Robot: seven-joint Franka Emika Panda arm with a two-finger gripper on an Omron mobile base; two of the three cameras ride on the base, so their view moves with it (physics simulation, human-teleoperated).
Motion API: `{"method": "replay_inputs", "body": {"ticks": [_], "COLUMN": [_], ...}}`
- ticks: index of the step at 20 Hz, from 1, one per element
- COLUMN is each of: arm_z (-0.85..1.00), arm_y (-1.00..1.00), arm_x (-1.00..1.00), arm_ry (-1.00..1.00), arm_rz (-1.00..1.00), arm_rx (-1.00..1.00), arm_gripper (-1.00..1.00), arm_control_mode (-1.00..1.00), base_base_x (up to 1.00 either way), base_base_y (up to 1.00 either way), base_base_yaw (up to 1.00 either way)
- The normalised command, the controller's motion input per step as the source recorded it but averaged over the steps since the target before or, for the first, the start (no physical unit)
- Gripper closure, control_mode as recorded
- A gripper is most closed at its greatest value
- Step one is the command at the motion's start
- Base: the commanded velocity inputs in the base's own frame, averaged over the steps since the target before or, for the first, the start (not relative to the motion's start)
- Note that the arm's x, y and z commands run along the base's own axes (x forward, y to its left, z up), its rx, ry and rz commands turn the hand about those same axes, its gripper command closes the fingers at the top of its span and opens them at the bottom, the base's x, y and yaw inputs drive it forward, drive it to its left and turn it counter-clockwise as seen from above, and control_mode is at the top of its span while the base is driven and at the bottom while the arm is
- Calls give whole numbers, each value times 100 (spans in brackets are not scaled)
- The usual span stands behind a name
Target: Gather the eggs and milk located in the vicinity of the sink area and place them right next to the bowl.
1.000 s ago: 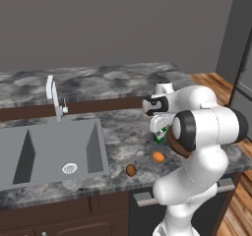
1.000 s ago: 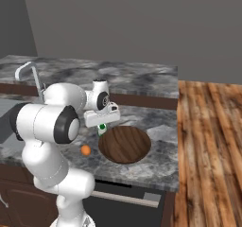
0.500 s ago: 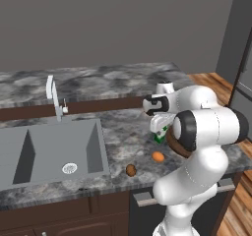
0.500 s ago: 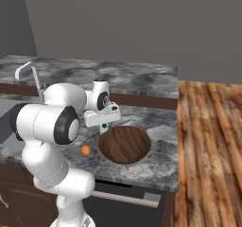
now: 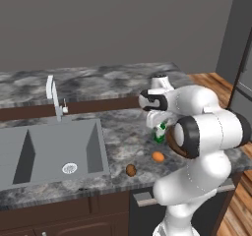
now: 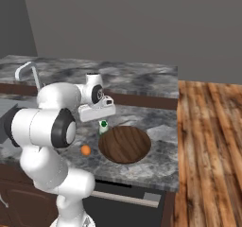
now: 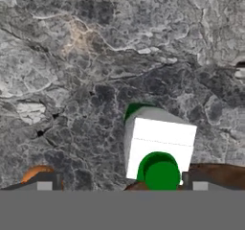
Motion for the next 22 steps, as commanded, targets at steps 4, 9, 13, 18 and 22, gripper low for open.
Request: {"method": "replay_inputs", "body": {"ticks": [4,9,13,18,22], "arm_z": [36,5,-3,-10,-9], "arm_y": [19,20,21,6,0], "arm_x": [-88,-96,-61,-5,28], "arm_ry": [0,1,11,12,5], "arm_rz": [0,0,0,-6,-17], "arm_rx": [-1,0,0,4,4], "arm_gripper": [-100,-100,-100,-100,-100], "arm_control_mode": [-100,-100,-100,-100,-100], "base_base_x": [0,0,0,0,0], "base_base_y": [0,0,0,0,0], "base_base_yaw": [0,0,0,0,0]}}
